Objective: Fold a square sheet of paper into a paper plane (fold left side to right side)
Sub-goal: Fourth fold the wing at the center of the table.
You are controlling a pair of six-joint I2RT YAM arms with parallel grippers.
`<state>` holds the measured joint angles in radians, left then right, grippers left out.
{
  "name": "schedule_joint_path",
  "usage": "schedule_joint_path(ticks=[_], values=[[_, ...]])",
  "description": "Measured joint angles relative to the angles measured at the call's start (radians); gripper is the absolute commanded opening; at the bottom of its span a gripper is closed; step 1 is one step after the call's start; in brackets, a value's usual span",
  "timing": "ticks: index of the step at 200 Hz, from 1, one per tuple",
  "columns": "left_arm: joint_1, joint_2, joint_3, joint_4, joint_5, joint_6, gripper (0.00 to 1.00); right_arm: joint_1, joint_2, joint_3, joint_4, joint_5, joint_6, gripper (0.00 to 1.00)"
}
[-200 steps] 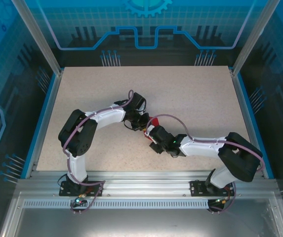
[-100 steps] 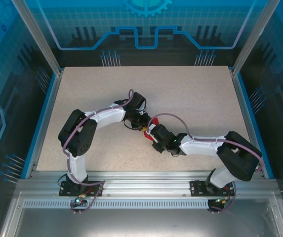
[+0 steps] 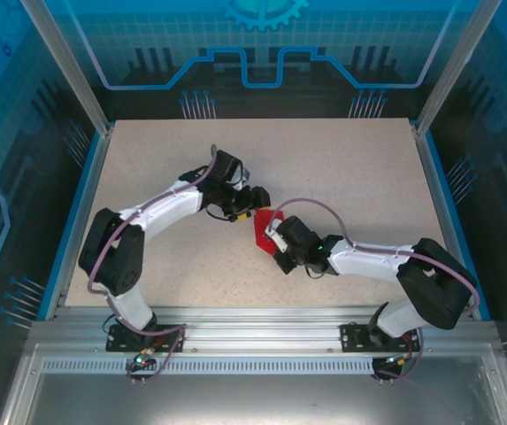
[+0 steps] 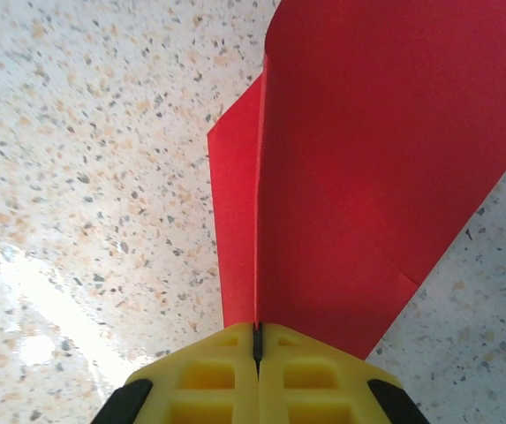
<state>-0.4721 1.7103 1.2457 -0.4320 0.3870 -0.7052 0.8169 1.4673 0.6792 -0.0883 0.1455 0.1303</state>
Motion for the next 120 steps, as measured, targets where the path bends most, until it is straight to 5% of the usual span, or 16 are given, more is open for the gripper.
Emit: schedule_joint_path(ticks=[69, 120], values=[[-0.010, -0.010, -0.099, 0.029, 0.001, -0.013, 0.42, -0.175, -0.008, 0.000, 0.013, -0.281, 0.068, 0.00], [-0.076, 0.120, -0.094, 0.081, 0.015, -0.034, 0.41, -0.245, 0.042, 0.000, 0.040, -0.437, 0.099, 0.00]])
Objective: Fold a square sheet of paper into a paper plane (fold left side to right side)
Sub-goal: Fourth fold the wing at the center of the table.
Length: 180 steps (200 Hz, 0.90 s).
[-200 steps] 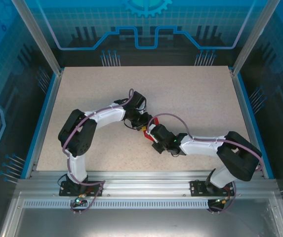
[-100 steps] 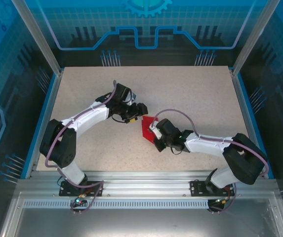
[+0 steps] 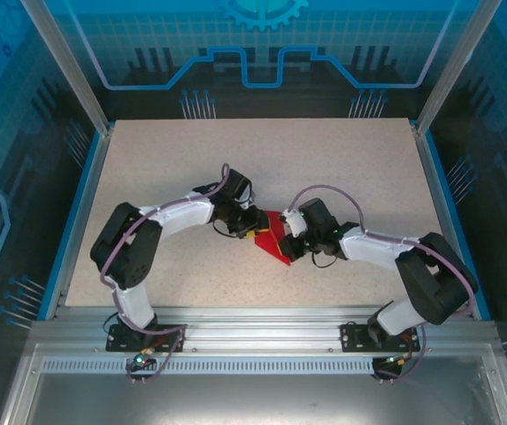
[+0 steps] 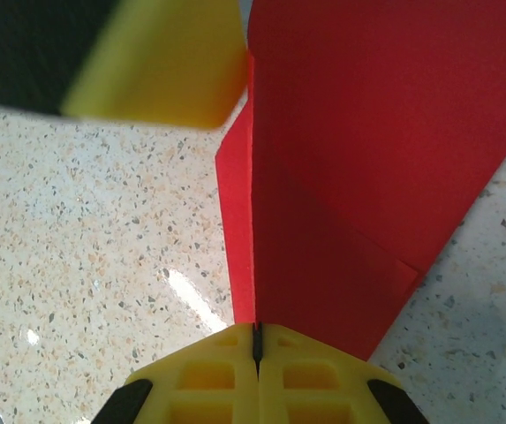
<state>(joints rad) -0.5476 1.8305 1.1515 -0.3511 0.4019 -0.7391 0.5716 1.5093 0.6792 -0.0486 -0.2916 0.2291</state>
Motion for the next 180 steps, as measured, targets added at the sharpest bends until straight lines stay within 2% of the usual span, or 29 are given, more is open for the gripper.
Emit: schedule_joint_path(ticks=[31, 100, 180], values=[[-0.013, 0.053, 0.033, -0.001, 0.000, -0.011, 0.36, -0.026, 0.035, 0.000, 0.009, -0.047, 0.015, 0.00], [-0.027, 0.127, 0.094, 0.010, 0.000, -0.022, 0.37, -0.051, 0.059, 0.000, 0.017, -0.086, 0.030, 0.00], [-0.037, 0.172, 0.119, 0.009, -0.001, -0.022, 0.37, -0.067, 0.069, 0.000, 0.016, -0.109, 0.042, 0.21]])
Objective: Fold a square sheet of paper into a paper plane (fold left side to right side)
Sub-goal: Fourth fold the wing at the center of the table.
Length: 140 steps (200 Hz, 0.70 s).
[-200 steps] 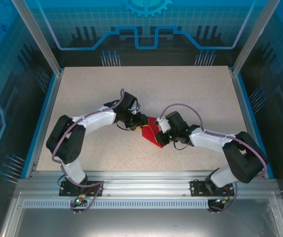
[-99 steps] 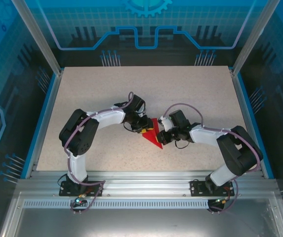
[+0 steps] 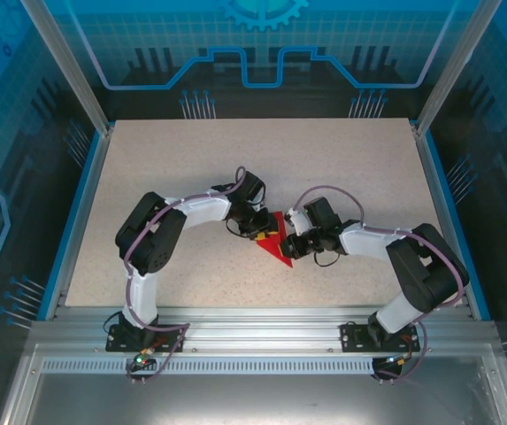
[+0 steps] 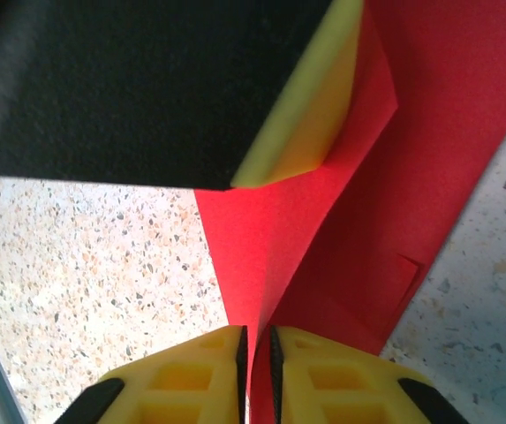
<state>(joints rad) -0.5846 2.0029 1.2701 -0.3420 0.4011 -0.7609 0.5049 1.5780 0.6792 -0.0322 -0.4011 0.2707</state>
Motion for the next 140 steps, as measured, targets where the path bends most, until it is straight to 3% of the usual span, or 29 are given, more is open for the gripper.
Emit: schedule_joint_path(ticks=[61, 140], values=[[0.000, 0.012, 0.004, 0.000, 0.000, 0.000, 0.37, -0.087, -0.054, -0.013, 0.000, -0.103, 0.034, 0.36], [0.000, 0.012, 0.004, 0.000, -0.001, 0.000, 0.37, -0.133, 0.077, 0.067, 0.018, -0.265, 0.098, 0.33]])
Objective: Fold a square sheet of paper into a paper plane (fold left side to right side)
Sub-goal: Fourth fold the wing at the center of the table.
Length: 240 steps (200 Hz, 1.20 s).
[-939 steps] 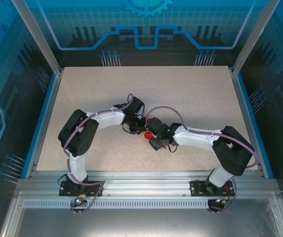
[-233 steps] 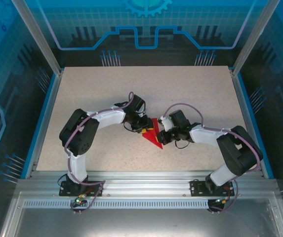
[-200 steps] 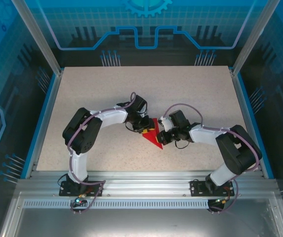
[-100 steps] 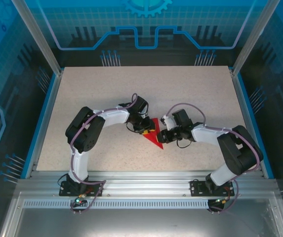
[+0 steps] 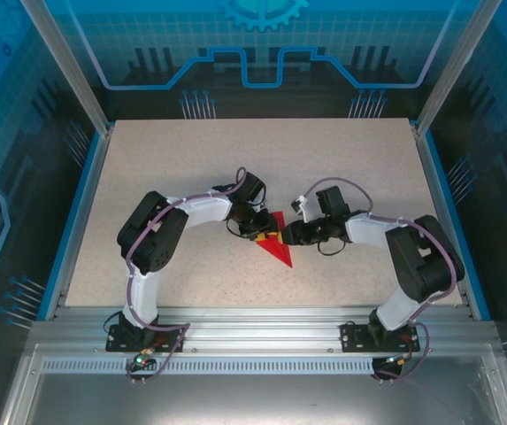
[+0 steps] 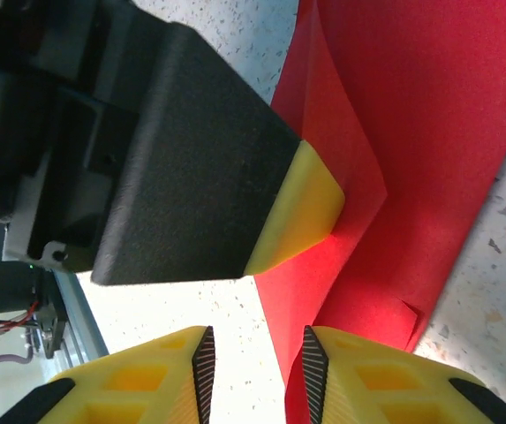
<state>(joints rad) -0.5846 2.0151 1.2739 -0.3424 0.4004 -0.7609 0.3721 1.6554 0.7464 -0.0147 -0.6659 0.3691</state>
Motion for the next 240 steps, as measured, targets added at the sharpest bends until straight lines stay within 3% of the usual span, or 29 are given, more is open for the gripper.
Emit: schedule_joint_path(ticks=[117, 147, 198, 240], values=[[0.000, 0.000, 0.000, 0.000, -0.001, 0.000, 0.37, -0.015, 0.080, 0.015, 0.002, -0.014, 0.022, 0.30], [0.000, 0.000, 0.000, 0.000, -0.001, 0.000, 0.37, -0.015, 0.099, 0.019, 0.001, -0.024, 0.032, 0.23], [0.000, 0.000, 0.000, 0.000, -0.003, 0.000, 0.38, -0.015, 0.104, 0.035, 0.005, -0.029, 0.035, 0.01], [0.000, 0.000, 0.001, 0.000, -0.002, 0.000, 0.40, -0.029, 0.103, 0.035, -0.011, -0.016, 0.030, 0.00]])
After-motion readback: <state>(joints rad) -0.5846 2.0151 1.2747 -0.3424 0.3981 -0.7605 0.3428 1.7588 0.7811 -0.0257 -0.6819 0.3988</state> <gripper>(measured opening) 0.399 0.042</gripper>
